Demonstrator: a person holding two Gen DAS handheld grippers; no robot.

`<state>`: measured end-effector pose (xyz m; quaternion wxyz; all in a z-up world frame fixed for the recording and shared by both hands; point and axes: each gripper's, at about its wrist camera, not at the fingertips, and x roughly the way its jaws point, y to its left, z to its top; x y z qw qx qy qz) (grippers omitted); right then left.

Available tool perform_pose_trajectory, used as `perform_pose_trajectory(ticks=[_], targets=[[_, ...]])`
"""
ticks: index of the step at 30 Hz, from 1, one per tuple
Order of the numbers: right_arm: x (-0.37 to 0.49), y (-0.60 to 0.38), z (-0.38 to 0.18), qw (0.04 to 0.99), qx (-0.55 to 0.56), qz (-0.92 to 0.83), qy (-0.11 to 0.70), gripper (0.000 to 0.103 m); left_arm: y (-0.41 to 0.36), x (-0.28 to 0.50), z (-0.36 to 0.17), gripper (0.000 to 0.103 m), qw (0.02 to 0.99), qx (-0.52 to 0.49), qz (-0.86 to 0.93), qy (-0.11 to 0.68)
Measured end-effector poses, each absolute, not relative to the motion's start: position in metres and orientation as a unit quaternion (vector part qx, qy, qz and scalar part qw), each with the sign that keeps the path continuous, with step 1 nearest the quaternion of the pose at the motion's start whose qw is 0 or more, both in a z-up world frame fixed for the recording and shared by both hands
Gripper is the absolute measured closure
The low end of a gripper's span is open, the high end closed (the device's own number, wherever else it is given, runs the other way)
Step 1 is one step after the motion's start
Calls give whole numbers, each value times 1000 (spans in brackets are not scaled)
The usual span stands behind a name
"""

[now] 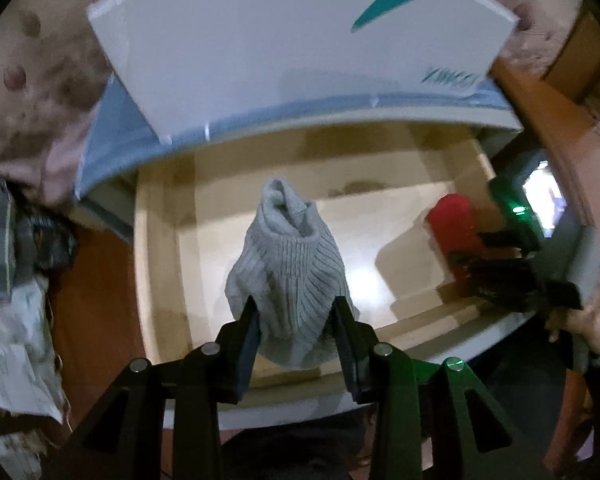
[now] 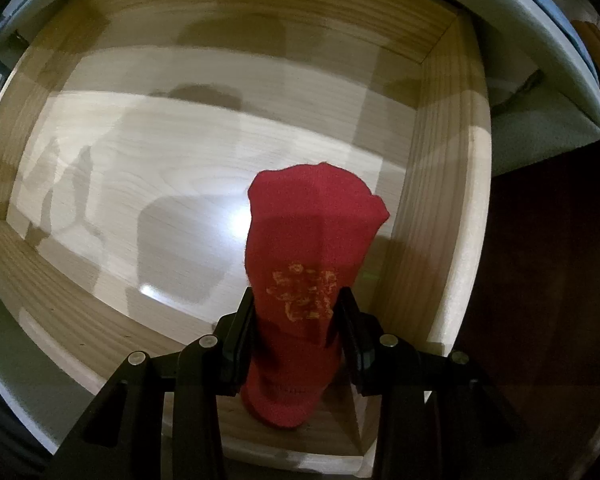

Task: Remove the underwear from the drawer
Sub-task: 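Carry the grey underwear into the white box and open the left gripper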

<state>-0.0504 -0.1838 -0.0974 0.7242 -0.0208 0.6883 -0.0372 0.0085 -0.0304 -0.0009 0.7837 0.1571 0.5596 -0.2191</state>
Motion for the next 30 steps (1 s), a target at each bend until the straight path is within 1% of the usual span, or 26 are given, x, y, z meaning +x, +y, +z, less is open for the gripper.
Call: perform_pose_trajectory(ticks=[8,12,15,22,25,30], targets=[[-50,-178,-99,723,-26,-38,689,68,-30,-7,61,67,832,146,-253,471],[-49,-179,-99,724,-25,-37,688,69,-29,-5,106,67,865,138,-261,405],[-50,-181,-99,724,-24,-37,688,69,-29,8,133,67,882,129,-258,373],[-50,-186,-102,725,-23,-36,688,69,-38,48,172,67,906,120,-246,324],[-50,-186,-103,725,-21,-37,687,70,-43,70,176,67,909,119,-234,323],[-47,-191,-104,726,-19,-36,686,70,-53,114,159,67,902,108,-216,357]])
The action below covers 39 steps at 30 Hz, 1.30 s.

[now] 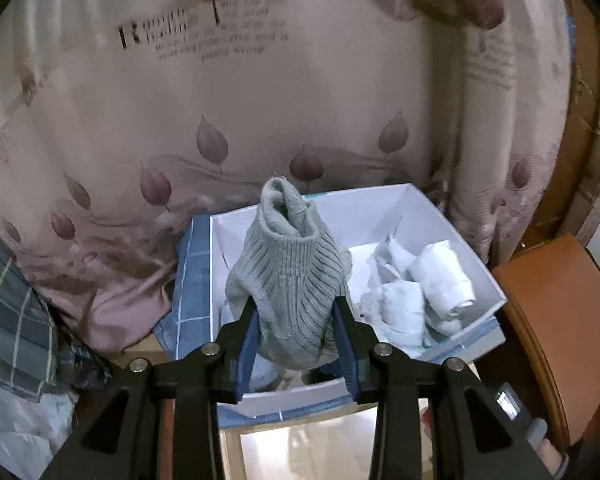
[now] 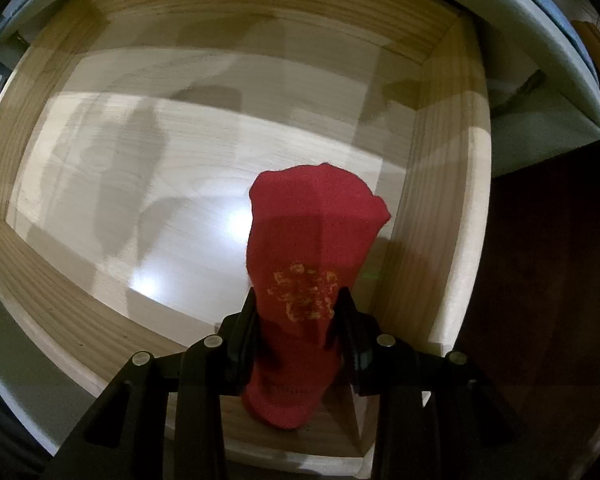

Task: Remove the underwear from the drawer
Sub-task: 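Carry the grey underwear into the white box and open the left gripper, then move the left gripper back over the empty drawer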

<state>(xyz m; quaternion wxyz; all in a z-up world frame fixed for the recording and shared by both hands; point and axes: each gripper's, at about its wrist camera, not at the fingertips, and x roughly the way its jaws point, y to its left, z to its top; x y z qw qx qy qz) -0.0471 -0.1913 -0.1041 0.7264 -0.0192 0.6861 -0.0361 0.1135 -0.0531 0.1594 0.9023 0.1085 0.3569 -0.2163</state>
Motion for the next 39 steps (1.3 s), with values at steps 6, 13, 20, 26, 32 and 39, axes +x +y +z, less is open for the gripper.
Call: perform_pose_trajectory(ticks=[6,13,20,26,32,39], targets=[[-45,-193,-104,726,-19,-36,686,70,-64,143,128,67,886,118,-208,397],[-45,-193,-104,726,-18,-37,686,70,-75,153,96,64,872,139,-206,422],[-45,-193,-103,726,-19,-38,686,70,-77,154,92,50,869,128,-202,434],[-45,-196,-102,728,-18,-39,685,71,-70,148,103,47,880,120,-186,420],[-45,-194,-100,728,-16,-41,684,71,-65,125,120,46,888,143,-186,395],[-45,-191,-101,727,-15,-47,685,72,-47,87,127,46,880,160,-192,404]])
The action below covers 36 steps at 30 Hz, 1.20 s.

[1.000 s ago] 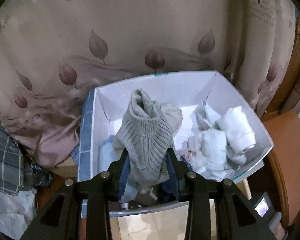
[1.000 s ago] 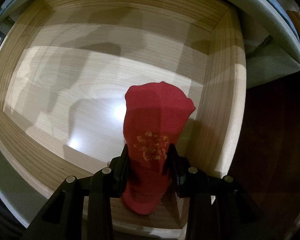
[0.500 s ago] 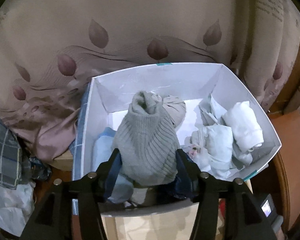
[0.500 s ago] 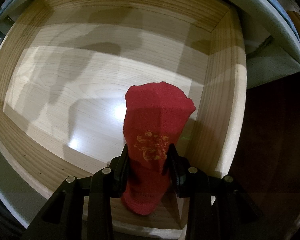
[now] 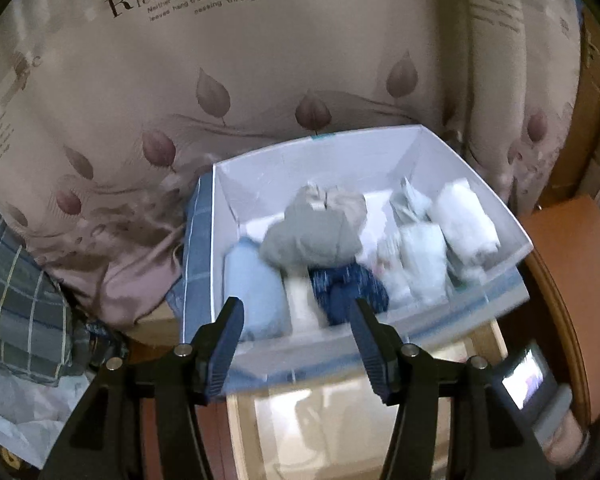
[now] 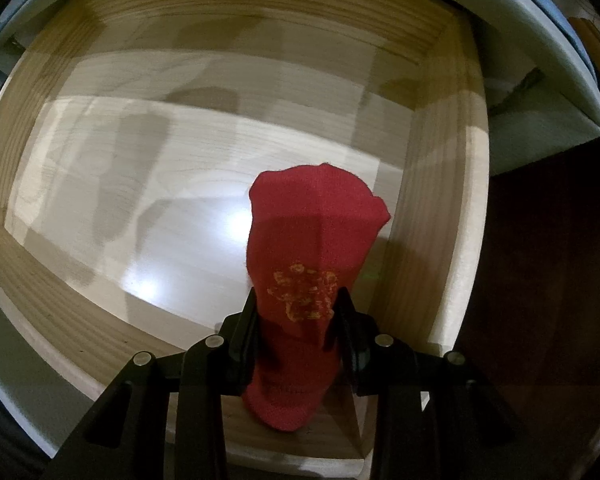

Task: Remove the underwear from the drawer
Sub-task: 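Move the left gripper back over the empty drawer, then lift the red underwear with the right gripper toward the white box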

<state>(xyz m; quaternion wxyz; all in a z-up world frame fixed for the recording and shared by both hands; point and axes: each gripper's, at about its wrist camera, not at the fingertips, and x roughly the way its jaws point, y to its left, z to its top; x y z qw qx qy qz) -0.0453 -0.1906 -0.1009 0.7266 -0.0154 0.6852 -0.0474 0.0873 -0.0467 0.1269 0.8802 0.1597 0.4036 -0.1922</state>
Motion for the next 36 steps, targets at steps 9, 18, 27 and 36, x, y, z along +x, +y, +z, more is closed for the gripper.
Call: perform_pose_trajectory(ticks=[9,18,27,36], targets=[[-45,-190,-102,725,-17,-50,686,72,2,29,77,46,858,189,-174,444],[-42,-186,-100,727,-23,-59,684,72,38,15,11,46,867,114,-97,476],[-45,-183,-95,737,-30,-62,672,72,29,11,-26,46,870,109,-57,477],[-53,-186,-83,760,-26,-64,647,72,44,11,-23,46,884,64,-22,463]])
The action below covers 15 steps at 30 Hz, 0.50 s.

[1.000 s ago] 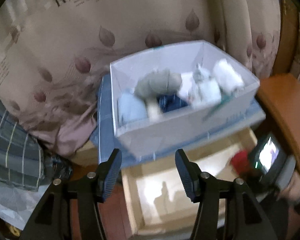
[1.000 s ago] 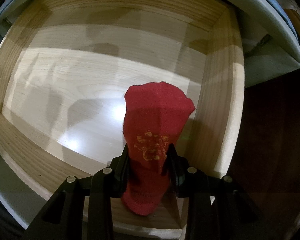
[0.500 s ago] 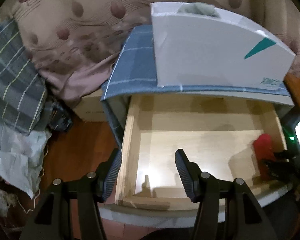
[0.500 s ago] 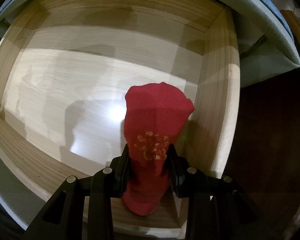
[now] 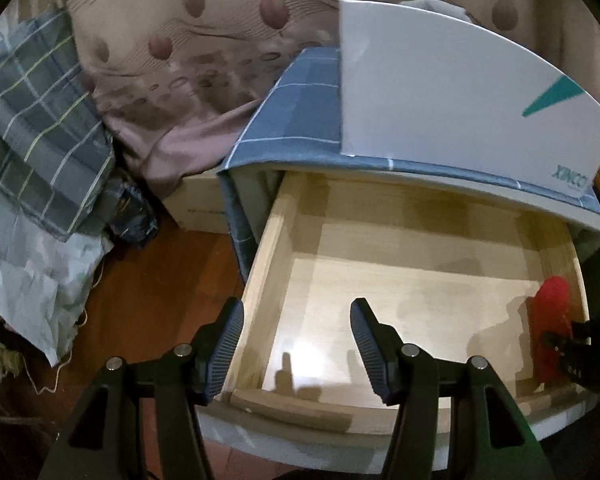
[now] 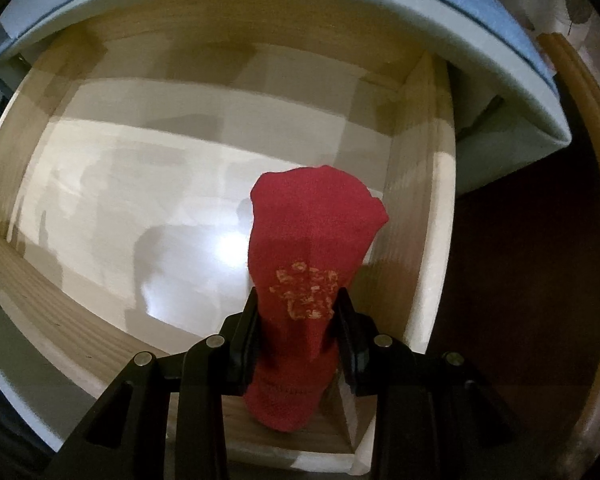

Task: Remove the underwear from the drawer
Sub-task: 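Lift the red underwear with the right gripper toward the white box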

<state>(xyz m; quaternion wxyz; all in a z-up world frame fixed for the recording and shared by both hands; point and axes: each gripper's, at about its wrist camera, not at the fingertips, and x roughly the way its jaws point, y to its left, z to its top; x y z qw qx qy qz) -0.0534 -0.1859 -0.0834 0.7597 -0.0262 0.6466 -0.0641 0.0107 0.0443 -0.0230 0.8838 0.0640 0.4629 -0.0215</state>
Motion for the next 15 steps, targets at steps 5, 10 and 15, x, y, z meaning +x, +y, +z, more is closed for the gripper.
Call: perform_pose_trajectory(ticks=[5,10,15], targets=[[-54,-185,-71,782,-32,-54,620,73,46,11,-21,46,884,56,-25,463],[-70,-174,-53,810,-42,-47,583,73,45,8,-20,46,887,56,-23,459],[-82,-171,-27,840,-16,-22,541,73,48,8,-21,46,888,48,-19,458]])
